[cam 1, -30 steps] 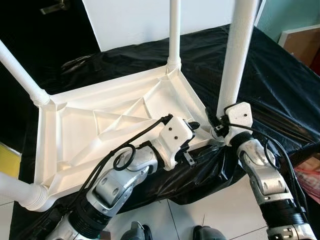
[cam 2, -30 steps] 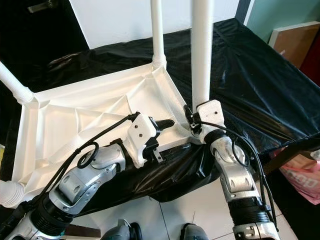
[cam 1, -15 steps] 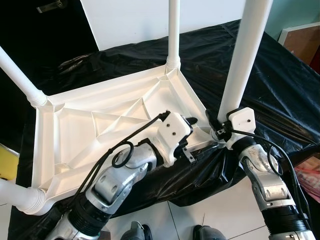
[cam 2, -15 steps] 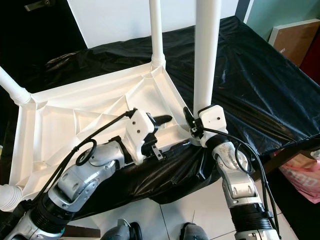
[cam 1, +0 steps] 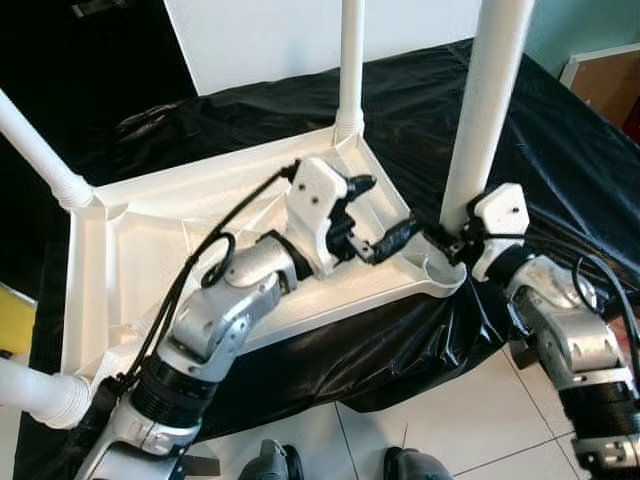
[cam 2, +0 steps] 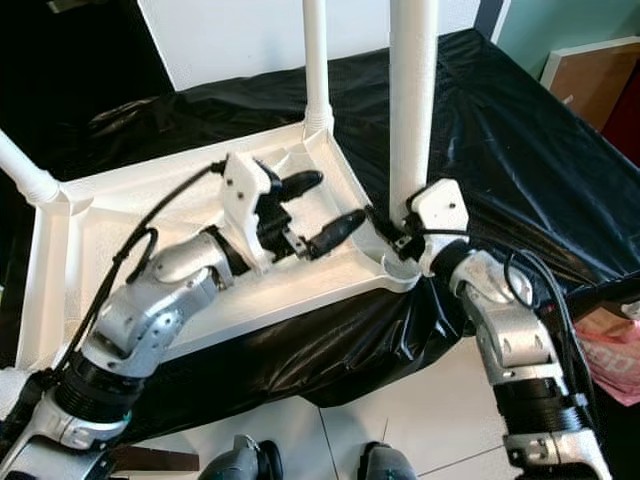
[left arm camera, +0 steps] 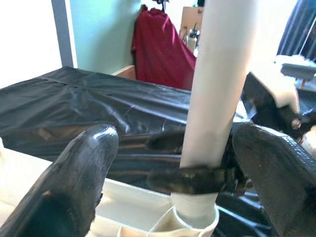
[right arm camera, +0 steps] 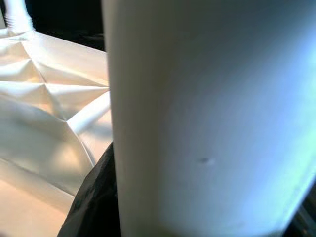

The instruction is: Building children table

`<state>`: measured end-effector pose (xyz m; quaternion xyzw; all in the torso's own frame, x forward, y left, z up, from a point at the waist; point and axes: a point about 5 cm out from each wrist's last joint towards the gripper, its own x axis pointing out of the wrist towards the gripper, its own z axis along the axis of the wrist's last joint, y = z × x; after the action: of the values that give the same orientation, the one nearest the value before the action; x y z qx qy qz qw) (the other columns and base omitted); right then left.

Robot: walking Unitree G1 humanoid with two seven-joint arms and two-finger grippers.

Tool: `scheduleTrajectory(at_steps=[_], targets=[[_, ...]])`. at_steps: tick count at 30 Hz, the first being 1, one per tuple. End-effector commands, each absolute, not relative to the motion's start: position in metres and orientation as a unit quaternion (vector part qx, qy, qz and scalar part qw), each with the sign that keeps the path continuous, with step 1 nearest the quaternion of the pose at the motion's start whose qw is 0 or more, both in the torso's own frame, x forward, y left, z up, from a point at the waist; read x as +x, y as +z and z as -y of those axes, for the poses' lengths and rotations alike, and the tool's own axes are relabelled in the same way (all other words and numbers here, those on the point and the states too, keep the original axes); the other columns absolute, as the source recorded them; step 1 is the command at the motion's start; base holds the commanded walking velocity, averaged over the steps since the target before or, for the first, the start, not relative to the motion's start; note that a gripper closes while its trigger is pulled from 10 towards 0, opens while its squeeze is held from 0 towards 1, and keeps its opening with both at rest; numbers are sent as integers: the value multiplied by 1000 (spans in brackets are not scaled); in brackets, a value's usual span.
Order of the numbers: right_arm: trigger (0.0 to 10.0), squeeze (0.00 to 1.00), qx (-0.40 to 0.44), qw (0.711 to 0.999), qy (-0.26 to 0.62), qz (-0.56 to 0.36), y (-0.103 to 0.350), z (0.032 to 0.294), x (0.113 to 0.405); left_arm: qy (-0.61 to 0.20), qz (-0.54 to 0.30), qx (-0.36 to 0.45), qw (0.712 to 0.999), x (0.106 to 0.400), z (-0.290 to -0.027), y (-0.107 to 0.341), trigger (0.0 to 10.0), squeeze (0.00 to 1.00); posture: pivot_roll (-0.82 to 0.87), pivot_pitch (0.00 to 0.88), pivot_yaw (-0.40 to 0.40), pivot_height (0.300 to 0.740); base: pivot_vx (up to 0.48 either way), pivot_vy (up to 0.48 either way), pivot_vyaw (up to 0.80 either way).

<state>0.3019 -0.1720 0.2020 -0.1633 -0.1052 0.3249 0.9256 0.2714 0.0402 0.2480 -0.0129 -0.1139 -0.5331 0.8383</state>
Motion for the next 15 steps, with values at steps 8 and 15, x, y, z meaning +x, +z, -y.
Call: scheduleTrajectory(at_steps=[8, 15], targets=[[10000, 0, -163, 889, 421, 77, 211, 166, 298, -672, 145, -36, 725, 255, -38, 275, 10000, 0, -54, 97, 26, 740, 0, 0, 0], [10000, 0, -157, 876, 452, 58, 209, 162, 294, -694, 148, -40, 704, 250, -37, 281, 10000, 0, -47, 93, 27, 740, 0, 0, 0]])
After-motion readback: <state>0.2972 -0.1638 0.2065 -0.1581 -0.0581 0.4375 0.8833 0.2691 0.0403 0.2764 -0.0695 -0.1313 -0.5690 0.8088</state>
